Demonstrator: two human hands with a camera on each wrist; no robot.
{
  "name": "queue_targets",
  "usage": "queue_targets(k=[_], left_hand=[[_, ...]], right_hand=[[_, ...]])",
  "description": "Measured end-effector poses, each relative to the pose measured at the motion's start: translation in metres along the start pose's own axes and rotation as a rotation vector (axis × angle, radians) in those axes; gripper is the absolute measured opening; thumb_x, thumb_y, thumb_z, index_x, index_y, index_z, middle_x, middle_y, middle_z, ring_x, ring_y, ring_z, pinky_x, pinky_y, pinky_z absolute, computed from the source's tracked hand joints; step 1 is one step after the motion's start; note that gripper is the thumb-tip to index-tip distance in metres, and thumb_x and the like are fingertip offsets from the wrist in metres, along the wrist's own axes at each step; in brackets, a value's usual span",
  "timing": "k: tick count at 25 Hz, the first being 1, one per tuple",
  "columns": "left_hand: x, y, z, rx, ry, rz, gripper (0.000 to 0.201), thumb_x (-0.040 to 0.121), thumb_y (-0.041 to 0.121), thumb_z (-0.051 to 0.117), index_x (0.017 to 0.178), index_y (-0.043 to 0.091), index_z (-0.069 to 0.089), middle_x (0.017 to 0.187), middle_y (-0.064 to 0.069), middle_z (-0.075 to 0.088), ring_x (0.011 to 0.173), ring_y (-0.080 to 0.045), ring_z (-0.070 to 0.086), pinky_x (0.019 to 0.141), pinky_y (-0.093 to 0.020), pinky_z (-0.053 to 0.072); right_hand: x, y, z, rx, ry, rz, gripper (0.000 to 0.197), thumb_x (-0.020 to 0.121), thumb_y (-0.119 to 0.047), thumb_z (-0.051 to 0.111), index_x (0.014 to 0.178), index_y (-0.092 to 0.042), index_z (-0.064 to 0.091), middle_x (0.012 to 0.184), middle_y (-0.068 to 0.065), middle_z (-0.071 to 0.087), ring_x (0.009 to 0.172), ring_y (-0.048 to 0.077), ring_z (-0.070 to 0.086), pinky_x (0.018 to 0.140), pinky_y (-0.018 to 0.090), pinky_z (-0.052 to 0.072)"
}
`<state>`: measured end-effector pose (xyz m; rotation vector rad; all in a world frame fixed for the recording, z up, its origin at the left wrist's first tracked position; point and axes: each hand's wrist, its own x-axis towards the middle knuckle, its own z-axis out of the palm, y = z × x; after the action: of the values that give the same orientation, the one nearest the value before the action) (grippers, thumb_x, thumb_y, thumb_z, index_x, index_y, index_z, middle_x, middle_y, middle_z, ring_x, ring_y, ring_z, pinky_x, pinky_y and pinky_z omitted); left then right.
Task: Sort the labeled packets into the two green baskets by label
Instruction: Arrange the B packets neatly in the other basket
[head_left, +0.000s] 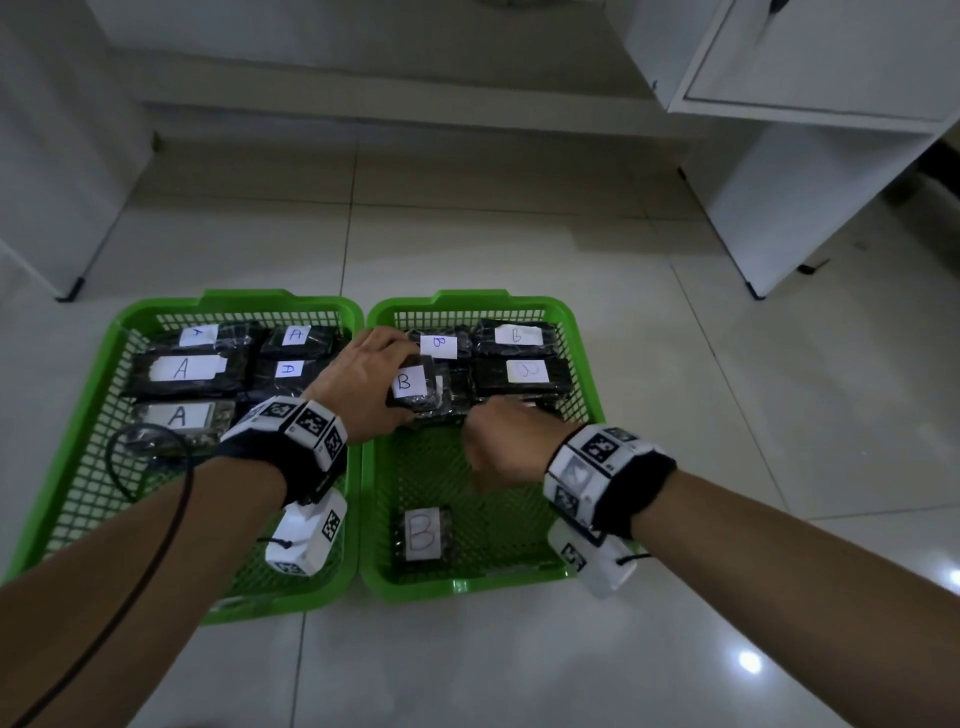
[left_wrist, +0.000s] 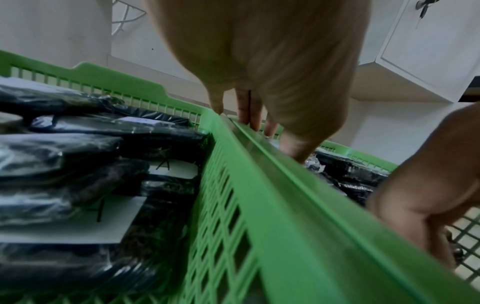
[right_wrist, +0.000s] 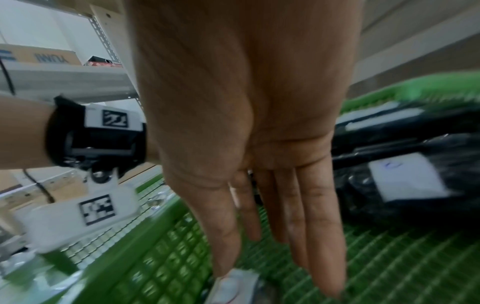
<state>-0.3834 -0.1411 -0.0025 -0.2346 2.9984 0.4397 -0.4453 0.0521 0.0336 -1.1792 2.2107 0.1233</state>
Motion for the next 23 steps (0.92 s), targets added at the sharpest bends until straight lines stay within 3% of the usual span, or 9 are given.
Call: queue_targets(k=[1, 2, 4, 8, 11, 14, 17, 19, 23], left_hand=[[-0.001, -0.001, 0.0, 0.025, 0.015, 0.004, 0.083, 0.074, 0.04, 0.079, 0.143, 0.017, 0.039, 0.146, -0.001, 0.037, 0.136, -0.02, 0.032, 0.119, -0.041, 0.025], [-0.003, -0.002, 0.001, 0.047, 0.025, 0.004, 0.082, 0.074, 0.042, 0.078, 0.142, 0.017, 0.04, 0.146, -0.001, 0.037, 0.136, -0.021, 0.033, 0.12, -0.041, 0.024], [-0.005, -0.004, 0.003, 0.063, 0.031, 0.004, 0.081, 0.076, 0.043, 0.076, 0.144, 0.017, 0.04, 0.148, -0.001, 0.037, 0.137, -0.021, 0.032, 0.12, -0.039, 0.022], [-0.003, -0.006, 0.002, 0.046, 0.008, 0.008, 0.083, 0.077, 0.048, 0.075, 0.145, 0.017, 0.038, 0.15, 0.0, 0.037, 0.139, -0.02, 0.032, 0.12, -0.038, 0.023], [-0.001, -0.008, 0.001, 0.045, -0.002, -0.004, 0.08, 0.078, 0.051, 0.072, 0.143, 0.019, 0.04, 0.148, 0.0, 0.04, 0.138, -0.019, 0.034, 0.119, -0.039, 0.025], [0.002, -0.007, 0.001, 0.035, 0.002, -0.021, 0.076, 0.077, 0.045, 0.076, 0.141, 0.02, 0.044, 0.144, 0.001, 0.046, 0.136, -0.019, 0.037, 0.119, -0.04, 0.026], [0.003, -0.004, 0.001, 0.022, 0.023, -0.037, 0.075, 0.075, 0.04, 0.08, 0.14, 0.019, 0.047, 0.142, -0.001, 0.049, 0.135, -0.02, 0.039, 0.118, -0.039, 0.027], [0.003, -0.002, 0.0, 0.004, 0.033, -0.044, 0.074, 0.075, 0.039, 0.08, 0.138, 0.018, 0.048, 0.14, -0.001, 0.051, 0.134, -0.02, 0.041, 0.117, -0.038, 0.029], [0.001, -0.001, -0.003, -0.027, 0.025, -0.058, 0.073, 0.076, 0.037, 0.08, 0.138, 0.018, 0.047, 0.14, 0.0, 0.05, 0.133, -0.02, 0.041, 0.116, -0.035, 0.029]], right_hand=[[0.005, -0.014, 0.005, 0.039, -0.1, -0.038, 0.019, 0.088, -0.023, 0.078, 0.093, -0.008, 0.068, 0.087, 0.004, 0.065, 0.081, 0.019, 0.066, 0.059, 0.028, 0.052], [0.011, -0.027, 0.012, 0.033, -0.188, -0.069, 0.033, 0.091, -0.027, 0.075, 0.115, -0.007, 0.066, 0.105, 0.007, 0.068, 0.093, 0.021, 0.067, 0.069, 0.031, 0.058], [0.019, -0.047, 0.025, -0.076, -0.3, -0.143, 0.06, 0.097, -0.028, 0.067, 0.145, -0.002, 0.045, 0.135, 0.012, 0.059, 0.117, 0.026, 0.061, 0.091, 0.033, 0.056], [0.026, -0.049, 0.031, -0.125, -0.3, -0.176, 0.035, 0.101, -0.018, 0.059, 0.127, 0.005, 0.06, 0.102, 0.008, 0.064, 0.09, 0.022, 0.058, 0.059, 0.022, 0.045], [0.024, -0.028, 0.02, -0.013, -0.329, -0.138, 0.031, 0.101, -0.024, 0.059, 0.119, 0.0, 0.066, 0.112, 0.013, 0.069, 0.089, 0.023, 0.062, 0.069, 0.028, 0.05], [0.022, 0.004, -0.011, 0.269, -0.161, -0.061, 0.023, 0.104, -0.018, 0.052, 0.118, -0.006, 0.065, 0.11, 0.011, 0.068, 0.084, 0.021, 0.063, 0.066, 0.027, 0.05], [0.034, 0.036, -0.043, 0.269, 0.201, 0.016, 0.027, 0.105, -0.015, 0.046, 0.124, -0.012, 0.066, 0.124, 0.007, 0.066, 0.111, 0.023, 0.061, 0.077, 0.021, 0.046], [0.048, 0.042, -0.05, 0.259, 0.33, 0.027, 0.029, 0.102, -0.014, 0.051, 0.127, -0.016, 0.067, 0.13, 0.003, 0.066, 0.118, 0.02, 0.061, 0.087, 0.025, 0.043], [0.064, 0.033, -0.038, 0.309, 0.489, 0.021, 0.024, 0.091, -0.023, 0.071, 0.114, -0.016, 0.071, 0.113, -0.003, 0.07, 0.102, 0.012, 0.061, 0.098, 0.033, 0.049]])
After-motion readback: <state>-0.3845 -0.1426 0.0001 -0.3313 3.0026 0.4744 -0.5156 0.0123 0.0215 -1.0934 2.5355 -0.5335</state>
